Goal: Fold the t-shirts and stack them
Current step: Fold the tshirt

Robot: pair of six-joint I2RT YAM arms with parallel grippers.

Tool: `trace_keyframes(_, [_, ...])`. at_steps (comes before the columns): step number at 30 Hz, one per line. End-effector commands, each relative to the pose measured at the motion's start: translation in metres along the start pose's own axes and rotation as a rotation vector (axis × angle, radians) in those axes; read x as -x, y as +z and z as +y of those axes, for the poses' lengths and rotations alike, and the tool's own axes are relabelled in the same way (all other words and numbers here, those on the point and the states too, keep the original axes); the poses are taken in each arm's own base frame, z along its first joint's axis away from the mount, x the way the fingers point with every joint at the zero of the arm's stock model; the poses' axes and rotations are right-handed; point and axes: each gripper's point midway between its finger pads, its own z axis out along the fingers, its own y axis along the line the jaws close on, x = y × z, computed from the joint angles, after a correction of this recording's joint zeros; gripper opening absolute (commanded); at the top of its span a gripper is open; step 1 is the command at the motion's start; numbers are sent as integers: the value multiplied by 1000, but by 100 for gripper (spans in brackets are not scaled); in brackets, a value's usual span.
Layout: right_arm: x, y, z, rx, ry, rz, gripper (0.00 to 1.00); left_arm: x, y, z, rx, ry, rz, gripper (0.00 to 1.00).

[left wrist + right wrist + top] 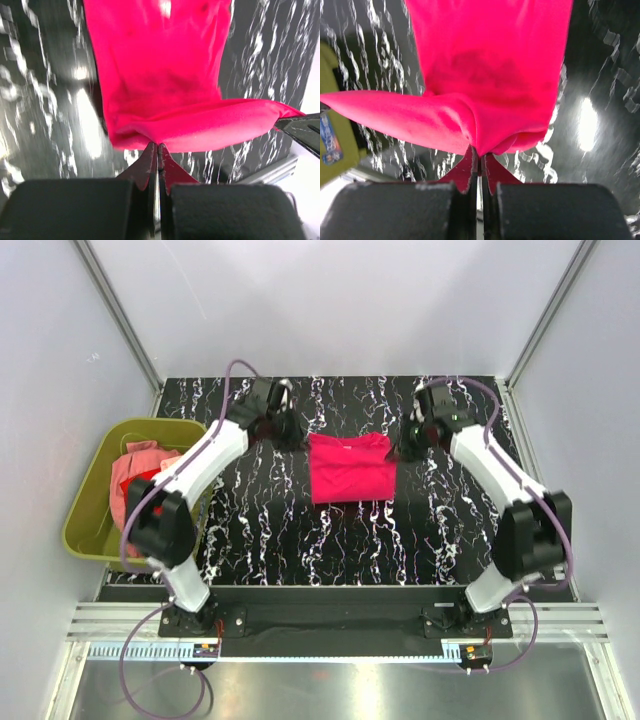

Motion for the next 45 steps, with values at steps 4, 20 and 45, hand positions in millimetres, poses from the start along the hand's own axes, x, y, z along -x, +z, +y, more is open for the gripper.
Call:
trace_keyframes(4, [74,23,9,57,-62,-40,3,83,27,-18,-130,51,-113,0])
trace_keyframes(20, [161,155,-16,106,-108,-16,55,196,151,32,-175,-44,-249,22])
trace_keyframes(45, [51,119,-28,277,-81,125,68,78,137,17,-203,86,-82,41])
